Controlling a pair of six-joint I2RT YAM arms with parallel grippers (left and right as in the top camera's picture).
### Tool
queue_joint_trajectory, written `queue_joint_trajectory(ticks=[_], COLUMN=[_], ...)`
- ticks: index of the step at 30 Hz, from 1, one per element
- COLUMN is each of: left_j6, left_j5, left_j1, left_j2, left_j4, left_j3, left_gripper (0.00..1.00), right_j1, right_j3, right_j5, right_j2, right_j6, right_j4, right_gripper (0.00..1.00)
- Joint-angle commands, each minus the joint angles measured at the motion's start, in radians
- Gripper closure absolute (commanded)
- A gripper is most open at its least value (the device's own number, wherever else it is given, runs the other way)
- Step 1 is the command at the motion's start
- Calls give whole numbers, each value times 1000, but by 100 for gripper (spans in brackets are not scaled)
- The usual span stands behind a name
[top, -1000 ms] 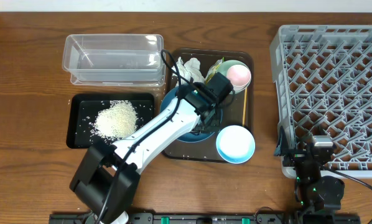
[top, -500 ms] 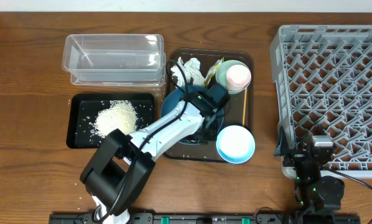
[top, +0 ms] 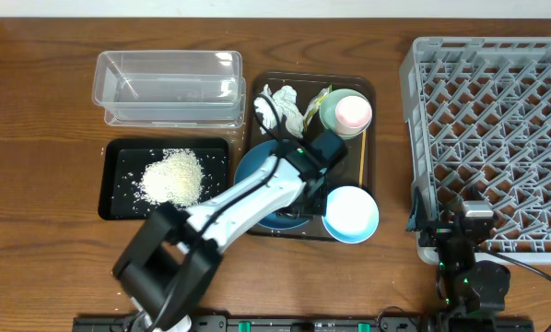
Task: Sort waste into correct bins and load items into the dishwasher rack
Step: 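Release the blue bowl and lift the left gripper away, then lower the left gripper onto the yellow-green snack wrapper and grasp it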
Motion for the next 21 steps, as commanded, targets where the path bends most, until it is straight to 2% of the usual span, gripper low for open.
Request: queue_joint_trajectory(ticks=[1, 2, 4, 6, 9, 11, 14, 17, 21], left_j6=[-4, 2, 1, 7, 75, 126, 272, 344, 480], left_j5=[-121, -156, -202, -230, -227, -197, -48, 15, 14], left_j1=[24, 34, 52, 77, 123, 150, 195, 233, 265], left_j2=[-97, -122, -157, -192, -219, -219, -211, -184, -100], left_j4=[-1, 3, 15, 47, 139, 201, 299, 266, 113], left_j3=[26, 33, 42, 46, 46, 47, 54, 114, 257], left_gripper=[83, 72, 67, 56, 49, 44, 37, 31, 20], right_j1=[-5, -5, -5, -5, -5, -5, -5, -5, -5], right_j3=[-1, -1, -1, -1, -1, -1, -1, -1, -1], right_j5=[0, 0, 0, 0, 0, 0, 0, 0, 0], right_j2=[-4, -4, -4, -4, -4, -4, -4, -4, -4], right_j6=[-12, -12, -12, -12, -12, -12, -12, -12, -12], right_j4=[-4, -4, -4, -4, -4, -4, -4, -4, -4], right_gripper=[1, 1, 1, 1, 1, 1, 1, 1, 1])
